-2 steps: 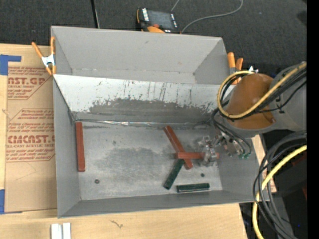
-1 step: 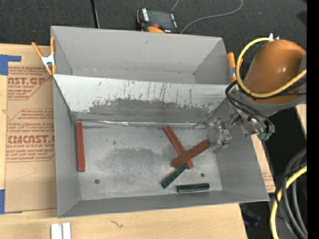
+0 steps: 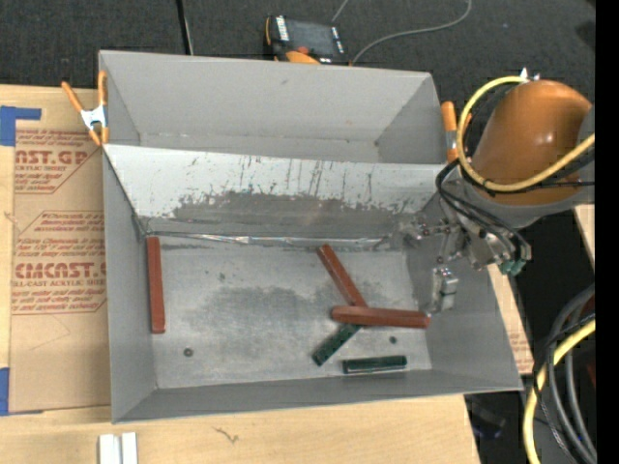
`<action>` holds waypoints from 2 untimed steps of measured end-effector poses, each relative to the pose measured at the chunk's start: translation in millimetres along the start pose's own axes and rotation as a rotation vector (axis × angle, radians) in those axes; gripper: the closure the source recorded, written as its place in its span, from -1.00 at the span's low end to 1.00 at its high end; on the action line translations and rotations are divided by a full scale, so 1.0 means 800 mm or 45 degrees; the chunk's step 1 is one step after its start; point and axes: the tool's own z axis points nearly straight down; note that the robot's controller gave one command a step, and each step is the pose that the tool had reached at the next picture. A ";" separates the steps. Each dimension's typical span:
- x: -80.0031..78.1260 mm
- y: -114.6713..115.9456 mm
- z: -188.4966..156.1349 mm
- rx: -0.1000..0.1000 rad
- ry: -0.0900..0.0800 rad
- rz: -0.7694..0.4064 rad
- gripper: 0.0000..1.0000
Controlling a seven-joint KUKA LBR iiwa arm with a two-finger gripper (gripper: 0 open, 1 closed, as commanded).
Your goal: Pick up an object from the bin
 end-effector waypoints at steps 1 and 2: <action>0.035 0.025 0.167 -0.003 0.002 -0.183 -1.00; -0.010 0.072 0.163 -0.002 -0.001 -0.215 -1.00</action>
Offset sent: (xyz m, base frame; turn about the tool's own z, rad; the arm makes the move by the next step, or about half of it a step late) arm -0.0313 0.0121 -0.1304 -0.1447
